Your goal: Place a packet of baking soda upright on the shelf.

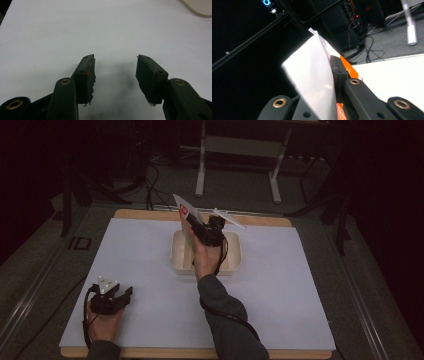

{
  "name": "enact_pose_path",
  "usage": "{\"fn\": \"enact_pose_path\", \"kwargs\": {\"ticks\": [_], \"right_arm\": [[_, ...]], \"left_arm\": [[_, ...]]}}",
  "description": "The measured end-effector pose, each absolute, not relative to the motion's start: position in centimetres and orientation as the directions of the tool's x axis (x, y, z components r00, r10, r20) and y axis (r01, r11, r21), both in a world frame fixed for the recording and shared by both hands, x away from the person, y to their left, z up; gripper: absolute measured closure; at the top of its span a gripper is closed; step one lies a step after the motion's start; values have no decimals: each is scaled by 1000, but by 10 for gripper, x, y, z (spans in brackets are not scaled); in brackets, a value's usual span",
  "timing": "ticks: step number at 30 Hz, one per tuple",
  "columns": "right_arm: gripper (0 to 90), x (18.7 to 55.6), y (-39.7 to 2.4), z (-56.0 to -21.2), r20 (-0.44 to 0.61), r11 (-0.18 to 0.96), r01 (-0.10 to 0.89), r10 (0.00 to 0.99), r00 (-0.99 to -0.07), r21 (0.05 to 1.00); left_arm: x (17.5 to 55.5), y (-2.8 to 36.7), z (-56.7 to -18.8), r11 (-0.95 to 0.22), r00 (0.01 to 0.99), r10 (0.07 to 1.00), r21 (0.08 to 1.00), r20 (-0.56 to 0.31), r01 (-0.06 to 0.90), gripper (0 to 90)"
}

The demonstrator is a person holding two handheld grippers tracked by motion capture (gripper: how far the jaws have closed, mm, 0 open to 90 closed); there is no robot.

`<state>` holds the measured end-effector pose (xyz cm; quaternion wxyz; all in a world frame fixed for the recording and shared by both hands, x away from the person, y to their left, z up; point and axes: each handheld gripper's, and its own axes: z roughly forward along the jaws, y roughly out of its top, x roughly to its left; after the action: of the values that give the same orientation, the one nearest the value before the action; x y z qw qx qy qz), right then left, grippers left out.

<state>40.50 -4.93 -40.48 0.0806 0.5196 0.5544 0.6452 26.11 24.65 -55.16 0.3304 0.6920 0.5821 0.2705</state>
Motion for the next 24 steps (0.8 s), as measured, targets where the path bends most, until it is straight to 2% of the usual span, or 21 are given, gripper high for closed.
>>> {"fn": "enact_pose_path", "kwargs": {"ticks": [5,11,14,18,24], "right_arm": [[832,405,-59,-400,564,-329,489,672,-480,808],[791,396,-61,-398,443,-211,444,728,-523,871],[824,393,-61,-398,391,-173,421,766,-510,890],[812,395,-60,-400,347,-140,409,797,-494,902],[803,397,-56,-404,355,-134,433,801,-483,891]], "left_arm": [[261,247,-552,-104,175,985,772,-10,627,491],[261,246,-552,-107,175,985,771,-6,628,491],[261,246,-552,-110,176,984,771,-3,628,491],[261,246,-552,-107,175,985,771,-6,628,491],[261,246,-552,-105,174,985,771,-8,628,491]]}}
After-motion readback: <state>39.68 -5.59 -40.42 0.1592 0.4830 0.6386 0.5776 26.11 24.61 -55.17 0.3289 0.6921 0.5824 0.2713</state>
